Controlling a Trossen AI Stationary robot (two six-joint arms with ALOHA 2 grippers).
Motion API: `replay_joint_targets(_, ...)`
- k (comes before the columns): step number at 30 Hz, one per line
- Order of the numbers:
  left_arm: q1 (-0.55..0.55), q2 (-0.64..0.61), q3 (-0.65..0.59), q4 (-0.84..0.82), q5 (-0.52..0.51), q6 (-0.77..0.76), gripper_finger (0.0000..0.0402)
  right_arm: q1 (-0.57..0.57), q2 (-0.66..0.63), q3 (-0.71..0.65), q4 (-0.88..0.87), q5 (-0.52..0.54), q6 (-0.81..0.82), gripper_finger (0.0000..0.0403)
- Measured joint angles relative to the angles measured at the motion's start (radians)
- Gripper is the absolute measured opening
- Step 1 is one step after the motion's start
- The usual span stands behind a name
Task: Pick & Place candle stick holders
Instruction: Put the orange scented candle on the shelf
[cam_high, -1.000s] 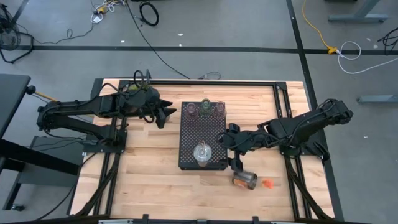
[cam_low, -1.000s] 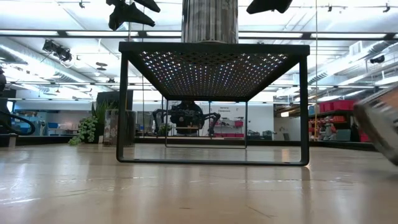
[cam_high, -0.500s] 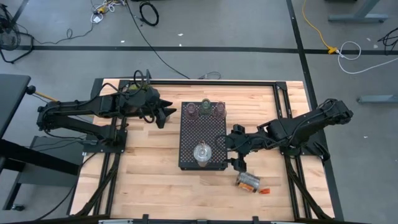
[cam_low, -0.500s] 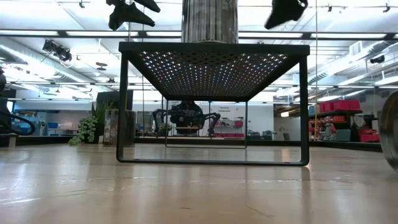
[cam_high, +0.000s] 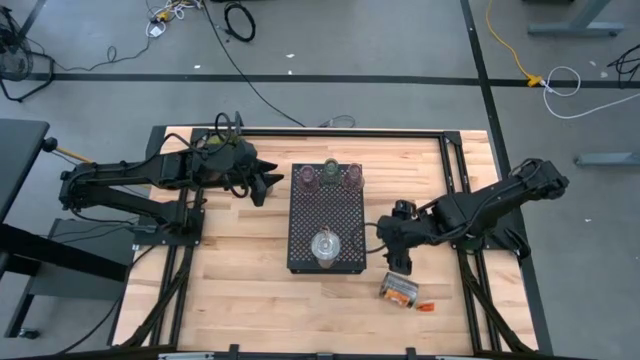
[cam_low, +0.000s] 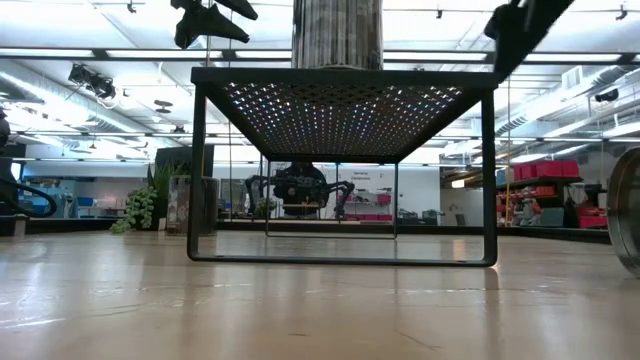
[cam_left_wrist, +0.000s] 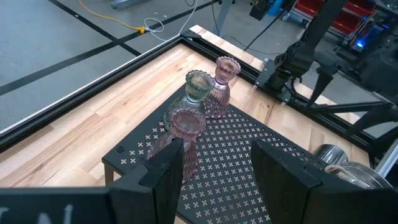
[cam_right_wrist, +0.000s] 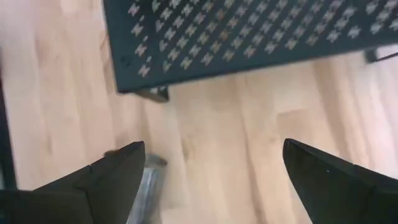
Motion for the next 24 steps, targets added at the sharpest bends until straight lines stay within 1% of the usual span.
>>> replay_joint_targets(4,0.0,0.0,0.0,0.0,0.0,0.0,0.019,0.037,-0.009,-0.06,0.013,-0.048,0.06,0.0377)
replay_joint_targets(8,0.0,0.0,0.0,0.0,0.0,0.0,0.019,0.085,-0.036,-0.125,0.077,-0.083,0.14,0.0377)
replay_joint_targets(17,0.0,0.0,0.0,0.0,0.0,0.0,0.019,0.214,-0.06,-0.202,0.132,-0.092,0.313,0.0377)
replay_joint_targets(24,0.0,0.0,0.0,0.0,0.0,0.0,0.019,0.299,-0.059,-0.273,0.251,-0.092,0.441,0.0377)
